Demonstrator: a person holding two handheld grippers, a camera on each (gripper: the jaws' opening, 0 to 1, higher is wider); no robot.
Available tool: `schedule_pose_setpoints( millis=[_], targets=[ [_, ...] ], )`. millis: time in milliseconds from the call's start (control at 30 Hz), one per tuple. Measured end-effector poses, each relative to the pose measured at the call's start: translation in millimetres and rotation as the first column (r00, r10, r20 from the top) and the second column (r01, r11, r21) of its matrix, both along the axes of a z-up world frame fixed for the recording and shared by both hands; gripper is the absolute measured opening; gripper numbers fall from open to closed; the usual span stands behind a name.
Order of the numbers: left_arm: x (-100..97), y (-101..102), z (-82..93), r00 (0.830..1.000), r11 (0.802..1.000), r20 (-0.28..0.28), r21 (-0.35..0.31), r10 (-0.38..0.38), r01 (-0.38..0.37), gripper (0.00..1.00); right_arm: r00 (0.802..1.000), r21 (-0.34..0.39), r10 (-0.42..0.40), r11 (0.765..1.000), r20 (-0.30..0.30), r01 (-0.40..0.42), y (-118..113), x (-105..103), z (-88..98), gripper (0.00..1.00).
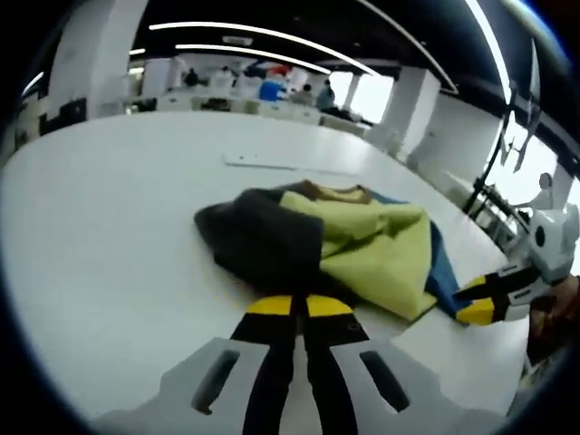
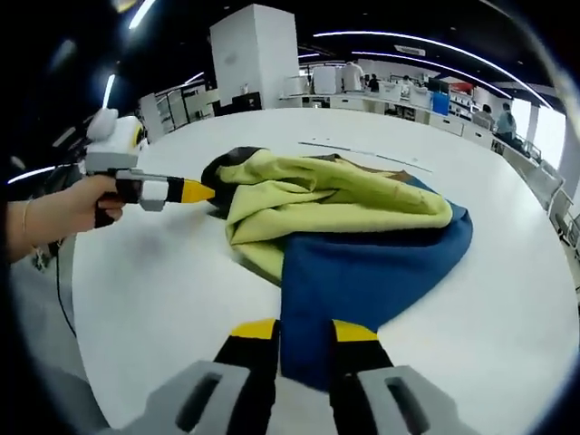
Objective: Fold the garment on the visible template until the final outline fits inside the template.
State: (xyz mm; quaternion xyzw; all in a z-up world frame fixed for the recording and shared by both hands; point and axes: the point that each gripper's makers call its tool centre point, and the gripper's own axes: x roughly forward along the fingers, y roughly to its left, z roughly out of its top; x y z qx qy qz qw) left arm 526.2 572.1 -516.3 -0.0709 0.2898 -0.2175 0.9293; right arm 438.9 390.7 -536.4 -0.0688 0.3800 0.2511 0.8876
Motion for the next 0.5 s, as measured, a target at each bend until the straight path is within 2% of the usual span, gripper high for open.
schedule_pose_setpoints(
  millis=[100,200,300,367,500],
  targets=[
    [0.1,-0.3,0.8,1.000,1.000,-0.001,-0.001,-0.003,0.003,0.00,1.000,0.003,0.012,1.000,0.006,-0.012,3.3,-0.9,1.1,0.19],
    [0.5,0.1,0.8,1.000,1.000,-0.002,-0.004,-0.003,0.003,0.00,0.999,-0.060,0.037,0.998,0.030,-0.035,-0.4,0.6,-0.4,0.14],
    [0.7,0.0,0.9,1.000,1.000,-0.003,-0.002,-0.004,0.004,0.00,0.999,-0.069,0.036,0.997,0.038,-0.033,-1.9,1.8,-0.6,0.09],
    [0.7,0.4,2.4,1.000,1.000,0.006,0.014,-0.009,0.008,0.00,0.998,-0.072,0.039,0.997,0.042,-0.036,-2.6,3.0,-0.8,0.00],
    [-0.6,0.7,10.2,0.999,0.999,0.032,0.042,-0.024,0.022,0.00,1.000,-0.029,0.002,1.000,0.026,-0.001,-6.6,5.9,1.7,0.00]
  ],
)
